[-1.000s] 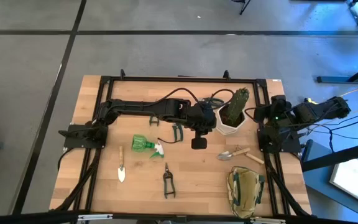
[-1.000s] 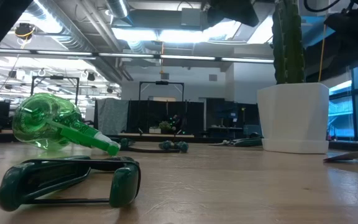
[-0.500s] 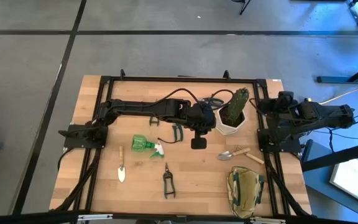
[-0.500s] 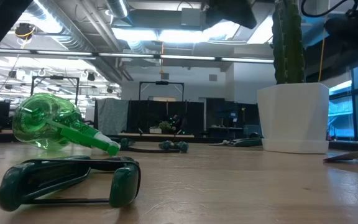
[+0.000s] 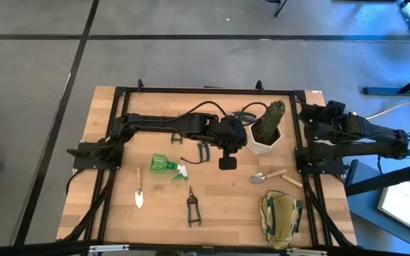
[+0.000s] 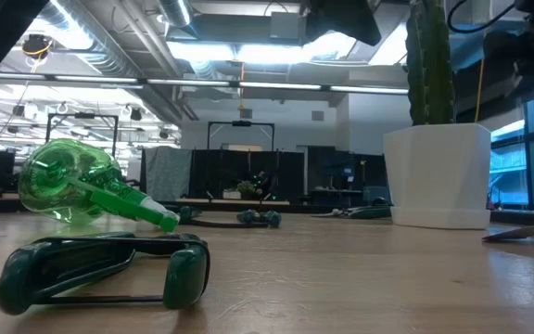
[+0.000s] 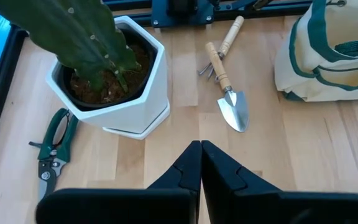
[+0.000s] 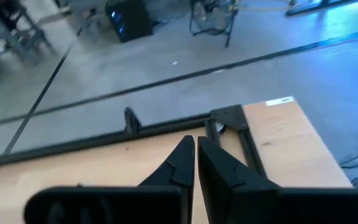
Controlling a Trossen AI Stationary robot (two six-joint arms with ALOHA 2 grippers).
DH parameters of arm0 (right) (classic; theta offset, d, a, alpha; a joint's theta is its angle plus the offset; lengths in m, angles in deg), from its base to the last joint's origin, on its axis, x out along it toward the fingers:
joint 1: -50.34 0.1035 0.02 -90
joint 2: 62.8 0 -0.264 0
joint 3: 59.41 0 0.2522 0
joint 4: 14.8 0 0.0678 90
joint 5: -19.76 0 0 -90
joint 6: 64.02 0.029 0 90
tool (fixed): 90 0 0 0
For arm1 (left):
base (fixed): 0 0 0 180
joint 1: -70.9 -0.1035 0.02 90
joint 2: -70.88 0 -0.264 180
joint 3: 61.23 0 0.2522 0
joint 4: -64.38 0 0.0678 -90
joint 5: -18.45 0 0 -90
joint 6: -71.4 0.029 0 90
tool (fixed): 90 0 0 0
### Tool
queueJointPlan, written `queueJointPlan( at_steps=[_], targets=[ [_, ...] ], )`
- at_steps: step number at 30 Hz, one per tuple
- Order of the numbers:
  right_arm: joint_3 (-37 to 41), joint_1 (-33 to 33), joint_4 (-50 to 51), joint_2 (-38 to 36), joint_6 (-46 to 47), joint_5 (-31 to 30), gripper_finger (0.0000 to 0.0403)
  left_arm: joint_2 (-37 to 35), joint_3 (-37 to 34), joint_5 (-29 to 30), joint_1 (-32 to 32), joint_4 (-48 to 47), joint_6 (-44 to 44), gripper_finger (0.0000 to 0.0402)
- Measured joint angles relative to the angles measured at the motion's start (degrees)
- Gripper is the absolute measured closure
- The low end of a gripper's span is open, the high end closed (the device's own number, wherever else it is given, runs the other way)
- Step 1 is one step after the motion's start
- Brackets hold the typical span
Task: Pick & Place Garden tools in Gardening bag
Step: Put the top right hand pruner into the white bag
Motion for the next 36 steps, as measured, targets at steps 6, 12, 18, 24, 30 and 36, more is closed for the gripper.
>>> queueJointPlan(
  at_steps=[6, 12, 18, 24, 30, 36],
  targets=[
    [0.0, -4.3, -5.0, 0.0, -6.8, -0.9, 0.038, 0.0, -0.3, 1.6, -0.8, 1.5, 0.4, 0.0398],
    [0.0, -6.5, -8.3, 0.0, -12.0, 0.4, 0.038, -0.1, -10.6, -0.8, 0.3, 20.3, -1.5, 0.0399],
    [0.0, -6.7, -8.3, 0.0, -13.5, 1.5, 0.038, -4.0, -24.2, -0.5, 0.6, 37.3, -4.8, 0.0397],
    [0.0, -6.7, -8.6, 0.3, -14.1, 1.8, 0.038, -13.5, -43.1, 3.5, 0.9, 57.7, -6.7, 0.04],
    [0.0, -8.9, -12.9, 1.8, -15.3, 0.3, 0.038, -23.3, -60.3, 5.6, 0.6, 75.4, -8.6, 0.0397],
    [0.0, -14.3, -21.7, 5.7, -23.5, 2.0, 0.038, -28.4, -66.6, 4.1, 0.3, 79.5, -7.5, 0.0399]
  ],
)
